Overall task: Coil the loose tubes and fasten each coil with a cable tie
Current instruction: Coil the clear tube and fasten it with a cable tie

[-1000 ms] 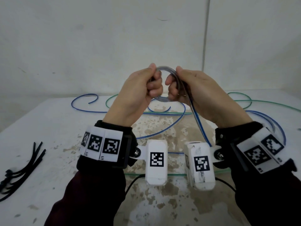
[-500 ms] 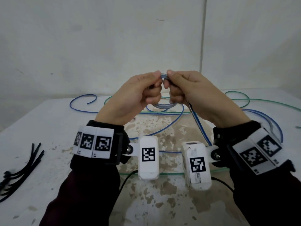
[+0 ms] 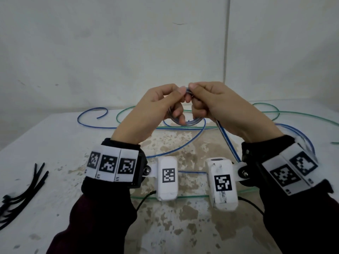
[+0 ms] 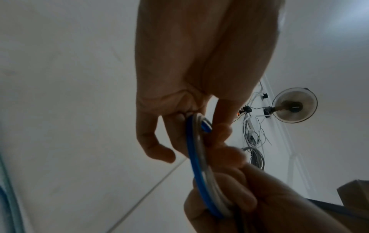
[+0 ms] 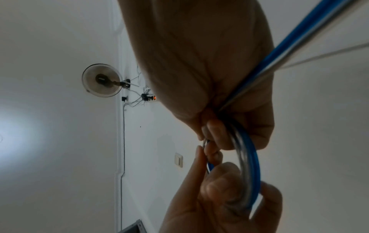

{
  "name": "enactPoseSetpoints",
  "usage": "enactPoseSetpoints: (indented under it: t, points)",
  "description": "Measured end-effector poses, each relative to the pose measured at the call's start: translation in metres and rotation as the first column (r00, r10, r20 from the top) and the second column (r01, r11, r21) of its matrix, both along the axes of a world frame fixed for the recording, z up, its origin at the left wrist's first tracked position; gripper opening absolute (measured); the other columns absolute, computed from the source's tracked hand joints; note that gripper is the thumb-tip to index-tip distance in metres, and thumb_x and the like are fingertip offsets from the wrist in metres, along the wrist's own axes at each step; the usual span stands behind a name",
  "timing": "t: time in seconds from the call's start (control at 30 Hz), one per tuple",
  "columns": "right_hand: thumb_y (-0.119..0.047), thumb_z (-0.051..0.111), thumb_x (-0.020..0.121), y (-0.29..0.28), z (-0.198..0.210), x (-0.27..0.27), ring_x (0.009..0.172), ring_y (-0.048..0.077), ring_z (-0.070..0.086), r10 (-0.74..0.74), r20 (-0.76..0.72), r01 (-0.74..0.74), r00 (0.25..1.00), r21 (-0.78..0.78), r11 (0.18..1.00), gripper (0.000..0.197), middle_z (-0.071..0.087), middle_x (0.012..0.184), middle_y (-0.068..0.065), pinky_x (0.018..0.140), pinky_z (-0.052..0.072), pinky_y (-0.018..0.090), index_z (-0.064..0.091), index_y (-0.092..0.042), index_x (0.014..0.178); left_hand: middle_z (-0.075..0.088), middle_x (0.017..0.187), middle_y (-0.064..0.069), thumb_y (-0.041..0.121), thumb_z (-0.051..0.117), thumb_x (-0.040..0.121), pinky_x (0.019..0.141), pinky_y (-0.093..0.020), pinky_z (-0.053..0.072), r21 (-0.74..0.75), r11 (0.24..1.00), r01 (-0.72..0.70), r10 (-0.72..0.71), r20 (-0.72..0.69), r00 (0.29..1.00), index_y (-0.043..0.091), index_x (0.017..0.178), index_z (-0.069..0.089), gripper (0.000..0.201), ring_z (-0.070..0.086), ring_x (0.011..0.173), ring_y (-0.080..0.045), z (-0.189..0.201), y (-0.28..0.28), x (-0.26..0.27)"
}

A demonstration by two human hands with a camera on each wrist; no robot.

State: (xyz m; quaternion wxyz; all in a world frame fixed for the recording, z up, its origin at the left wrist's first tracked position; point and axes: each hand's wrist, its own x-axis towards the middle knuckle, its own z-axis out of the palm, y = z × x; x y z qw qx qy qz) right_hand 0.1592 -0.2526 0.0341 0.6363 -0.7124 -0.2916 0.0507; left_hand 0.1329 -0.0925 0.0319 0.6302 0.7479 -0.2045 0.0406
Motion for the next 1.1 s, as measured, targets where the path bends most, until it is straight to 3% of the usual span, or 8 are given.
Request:
enactPoseSetpoints:
  t: [0.13,0.23,0.33,0.43,0.63,0.73,0.9,1.1]
  points:
    - [-0.023,0.043,0.101,-0.002,0.002,-0.003,0.042,0.008,0.035,-0.041,0.029,0.042,0.999,-0.056,0.997,0.034,0.035,0.044,-0.011,0.052,0.04,0.017,0.056,-0.01,0.072,0.053,0.068,-0.001,0.012,0.044,0.099,0.058,-0.019,0.046,0.077,0.997,-0.008,0.003,0.068,0.998,-0.002,0.089,0.055,0.02,0.053,0.049,-0.014,0.0,0.004,-0.002]
    - [-0.026,0.046,0.099,0.0,0.003,-0.006,0.048,0.012,0.049,-0.094,0.031,0.093,0.995,0.026,0.995,0.033,0.045,0.046,-0.005,0.057,0.049,0.021,0.06,-0.009,0.074,0.038,0.062,-0.007,0.01,0.042,0.101,0.052,-0.015,0.033,0.081,0.988,-0.135,0.115,0.215,0.97,0.006,0.078,0.05,0.024,0.035,0.048,-0.007,0.0,-0.006,-0.001]
    - [-0.028,0.043,0.1,-0.002,0.005,-0.006,0.064,0.016,0.06,-0.083,0.039,0.08,0.996,0.07,0.994,0.035,0.062,0.065,0.005,0.072,0.055,0.031,0.065,-0.008,0.08,0.033,0.055,0.002,0.014,0.042,0.101,0.048,-0.017,0.027,-0.015,0.964,-0.265,0.256,0.327,0.91,0.013,0.074,0.046,0.027,0.029,0.047,-0.006,-0.002,-0.013,0.003]
    - [-0.026,0.039,0.102,-0.008,0.006,-0.007,0.081,0.014,0.067,-0.039,0.057,0.039,0.998,0.002,0.999,0.033,0.071,0.083,0.004,0.088,0.052,0.037,0.067,-0.009,0.097,0.032,0.05,0.008,0.016,0.043,0.101,0.048,-0.018,0.026,-0.132,0.932,-0.339,0.364,0.351,0.863,0.014,0.072,0.045,0.029,0.028,0.047,-0.007,-0.003,-0.011,0.005]
    - [-0.021,0.033,0.104,-0.008,0.005,-0.009,0.102,0.018,0.066,0.046,0.057,-0.043,0.997,-0.052,0.998,0.032,0.072,0.098,0.0,0.093,0.05,0.037,0.064,-0.015,0.107,0.028,0.05,0.013,0.016,0.039,0.103,0.045,-0.016,0.022,-0.383,0.868,-0.317,0.422,0.233,0.876,0.013,0.071,0.04,0.032,0.023,0.044,-0.005,-0.003,-0.016,0.006]
    - [-0.019,0.032,0.104,-0.005,0.003,-0.007,0.099,0.014,0.065,0.1,0.006,-0.1,0.995,0.049,0.994,0.031,0.071,0.093,0.0,0.095,0.047,0.036,0.063,-0.015,0.1,0.027,0.052,0.011,0.014,0.038,0.103,0.045,-0.015,0.022,-0.48,0.839,-0.256,0.372,0.164,0.914,0.014,0.069,0.037,0.034,0.021,0.045,-0.005,-0.001,-0.018,0.007]
    - [-0.022,0.031,0.103,0.002,-0.001,-0.004,0.09,0.009,0.064,0.152,-0.092,-0.138,0.984,0.144,0.98,0.035,0.068,0.084,-0.002,0.095,0.045,0.033,0.063,-0.015,0.092,0.028,0.053,0.011,0.016,0.037,0.103,0.046,-0.015,0.023,-0.489,0.837,-0.246,0.367,0.169,0.915,0.012,0.072,0.038,0.031,0.023,0.045,-0.004,0.0,-0.018,0.005]
    - [-0.022,0.027,0.105,0.0,-0.001,0.002,0.062,0.007,0.044,0.176,-0.102,-0.152,0.979,0.209,0.966,0.034,0.045,0.064,-0.006,0.073,0.044,0.019,0.043,-0.014,0.076,0.031,0.053,0.002,0.014,0.031,0.102,0.046,-0.019,0.03,-0.418,0.906,-0.066,0.094,0.047,0.994,0.01,0.074,0.041,0.03,0.031,0.044,-0.013,0.004,-0.011,0.004]
